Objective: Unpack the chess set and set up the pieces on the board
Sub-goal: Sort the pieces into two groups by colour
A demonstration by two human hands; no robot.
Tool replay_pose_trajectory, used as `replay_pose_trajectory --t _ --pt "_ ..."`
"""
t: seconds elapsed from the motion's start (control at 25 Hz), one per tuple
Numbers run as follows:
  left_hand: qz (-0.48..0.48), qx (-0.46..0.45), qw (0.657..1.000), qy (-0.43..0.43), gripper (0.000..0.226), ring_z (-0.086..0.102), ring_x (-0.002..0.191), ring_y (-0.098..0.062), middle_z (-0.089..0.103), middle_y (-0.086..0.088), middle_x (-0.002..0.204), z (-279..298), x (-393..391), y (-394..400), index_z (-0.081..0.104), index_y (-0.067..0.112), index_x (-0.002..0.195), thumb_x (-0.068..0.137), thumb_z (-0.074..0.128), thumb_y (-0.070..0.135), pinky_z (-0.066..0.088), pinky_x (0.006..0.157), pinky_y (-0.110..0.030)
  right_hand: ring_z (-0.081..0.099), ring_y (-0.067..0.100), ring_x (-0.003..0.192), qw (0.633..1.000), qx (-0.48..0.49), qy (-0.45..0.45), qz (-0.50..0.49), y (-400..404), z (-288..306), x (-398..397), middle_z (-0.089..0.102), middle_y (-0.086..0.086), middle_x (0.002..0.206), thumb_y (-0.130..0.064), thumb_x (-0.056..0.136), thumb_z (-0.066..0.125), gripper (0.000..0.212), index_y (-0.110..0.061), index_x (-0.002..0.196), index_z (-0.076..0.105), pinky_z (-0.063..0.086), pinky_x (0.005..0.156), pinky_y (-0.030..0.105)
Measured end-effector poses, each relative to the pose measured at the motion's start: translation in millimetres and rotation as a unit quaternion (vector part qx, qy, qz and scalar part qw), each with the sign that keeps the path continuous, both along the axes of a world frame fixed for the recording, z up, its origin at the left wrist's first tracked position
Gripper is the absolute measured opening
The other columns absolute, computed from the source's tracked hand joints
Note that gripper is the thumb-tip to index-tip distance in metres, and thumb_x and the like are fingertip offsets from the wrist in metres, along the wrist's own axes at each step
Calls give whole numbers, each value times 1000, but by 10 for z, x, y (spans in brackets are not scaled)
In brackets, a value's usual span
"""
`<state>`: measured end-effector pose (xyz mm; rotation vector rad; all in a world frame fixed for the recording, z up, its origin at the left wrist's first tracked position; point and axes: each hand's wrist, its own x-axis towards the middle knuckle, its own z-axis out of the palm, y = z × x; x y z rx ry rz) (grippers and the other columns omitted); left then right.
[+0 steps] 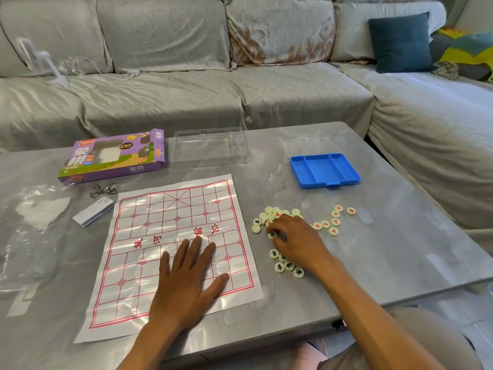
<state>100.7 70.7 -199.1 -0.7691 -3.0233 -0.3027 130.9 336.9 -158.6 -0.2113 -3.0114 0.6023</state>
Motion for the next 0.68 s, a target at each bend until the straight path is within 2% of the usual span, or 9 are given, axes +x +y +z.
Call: replay_pose_trajectory --t 0.08,0.16,0.24,0.32,0.4,0.52,0.68 --pt "-1 1 1000 -1 86 -10 145 -17 -9 11 157 0 -2 0 11 45 149 75 -6 86 -9 117 -52 57 11 93 999 19 -42 -26 56 44 0 65 -9 106 -22 88 51 22 -30 100 67 53 77 31" --pt "-3 0 1000 0 86 -10 145 -17 -9 11 157 -7 -5 -3 11 45 149 75 -6 86 -9 117 -52 60 12 85 997 30 -44 -60 86 73 -28 68 -6 99 -20 87 48 24 -27 94 69 55 75 33" --pt "-3 4 1000 1 86 -8 146 -18 -7 11 158 -15 -9 -5 12 45 149 75 -5 86 -8 117 -52 58 15 97 997 19 -1 -73 66 47 -68 64 -5 113 -22 95 44 27 -27 113 63 53 81 33" --pt "-2 1 1000 2 84 -6 146 -18 -6 11 158 -27 -9 3 13 45 149 76 -3 86 -7 117 -53 51 19 110 999 16 3 -52 27 13 -125 52 -3 125 -23 100 41 35 -28 134 47 50 85 33" --pt "-1 4 1000 4 83 -5 146 -18 -4 10 158 -31 -9 -2 15 44 149 78 -1 85 -5 117 -54 51 19 108 999 35 -3 -39 13 -44 -170 49 -2 123 -26 100 43 33 -27 133 47 50 82 33" --pt "-1 0 1000 -1 84 -8 146 -18 -7 11 158 -43 -10 5 11 45 149 76 -3 86 -6 117 -54 55 16 100 996 19 21 -84 38 -57 -173 55 -3 115 -26 97 49 24 -24 121 52 49 77 28" --pt "0 9 1000 5 83 -3 146 -19 -2 10 158 -44 -13 -2 16 44 149 78 1 85 -4 117 -54 58 16 97 993 -8 24 -114 63 -50 -124 61 -3 112 -31 95 51 28 -25 122 49 50 78 30"
